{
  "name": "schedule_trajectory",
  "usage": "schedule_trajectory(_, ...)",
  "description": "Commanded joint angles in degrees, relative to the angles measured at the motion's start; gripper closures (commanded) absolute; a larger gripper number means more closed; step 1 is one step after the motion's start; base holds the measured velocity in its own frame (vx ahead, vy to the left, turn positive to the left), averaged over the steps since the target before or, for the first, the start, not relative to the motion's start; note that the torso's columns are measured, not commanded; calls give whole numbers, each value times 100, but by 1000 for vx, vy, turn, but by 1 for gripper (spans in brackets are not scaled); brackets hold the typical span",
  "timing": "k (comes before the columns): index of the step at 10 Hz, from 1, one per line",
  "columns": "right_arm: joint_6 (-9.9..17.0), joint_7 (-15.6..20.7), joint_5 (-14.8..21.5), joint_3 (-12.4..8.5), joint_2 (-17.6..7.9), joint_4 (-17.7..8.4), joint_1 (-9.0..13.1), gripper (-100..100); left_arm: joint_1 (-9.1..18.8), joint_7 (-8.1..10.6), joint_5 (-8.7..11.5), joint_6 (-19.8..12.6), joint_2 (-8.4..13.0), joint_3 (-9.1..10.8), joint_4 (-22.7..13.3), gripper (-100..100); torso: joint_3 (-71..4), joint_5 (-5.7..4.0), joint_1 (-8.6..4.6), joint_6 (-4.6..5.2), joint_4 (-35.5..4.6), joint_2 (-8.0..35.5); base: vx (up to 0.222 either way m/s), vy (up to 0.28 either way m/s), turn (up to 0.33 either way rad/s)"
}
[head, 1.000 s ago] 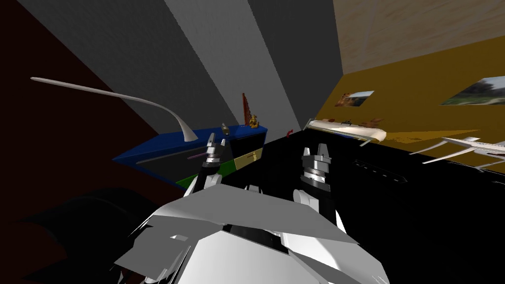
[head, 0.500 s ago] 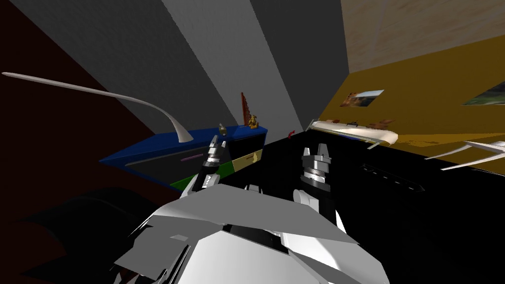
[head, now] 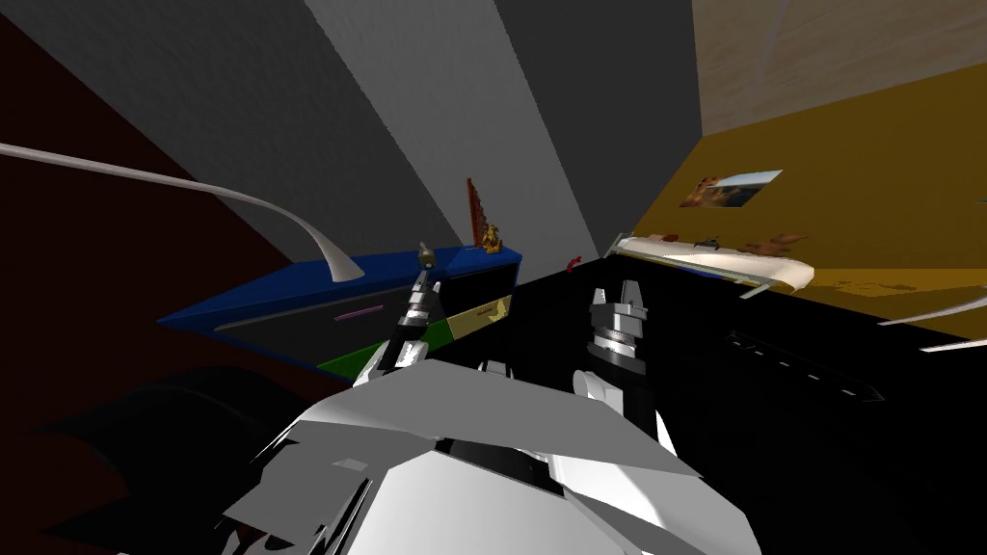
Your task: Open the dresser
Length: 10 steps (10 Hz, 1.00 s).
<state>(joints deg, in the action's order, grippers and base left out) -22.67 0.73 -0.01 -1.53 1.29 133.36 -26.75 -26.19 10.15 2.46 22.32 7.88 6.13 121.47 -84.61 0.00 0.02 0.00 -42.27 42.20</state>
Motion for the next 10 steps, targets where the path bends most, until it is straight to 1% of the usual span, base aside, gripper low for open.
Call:
schedule_trajectory(1, 0, 0, 0, 0, 0, 0, 0, 0, 130, 12, 118, -202, 14, 159, -390, -100, -2, 1, 3, 0, 1, 0, 200, -118, 75)
schedule_trajectory(4, 0, 0, 0, 0, 0, 0, 0, 0, 199, 22, 203, -316, -4, 269, -688, -100, 7, 0, 0, 1, -3, 13, 169, -119, 77)
schedule_trajectory(5, 0, 0, 0, 0, 0, 0, 0, 0, 242, 27, 254, -385, -33, 335, -871, -100, 14, 3, 9, 0, -6, 24, 161, -132, 89)
schedule_trajectory(6, 0, 0, 0, 0, 0, 0, 0, 0, 262, 30, 280, -419, -48, 367, -961, -100, 9, 0, -5, 0, -4, 15, 159, -131, 85)
schedule_trajectory(10, 0, 0, 0, 0, 0, 0, 1, 0, 349, 40, 384, -561, -80, 502, -1338, -100, 7, 1, 3, 0, -3, 13, 112, -111, 54)
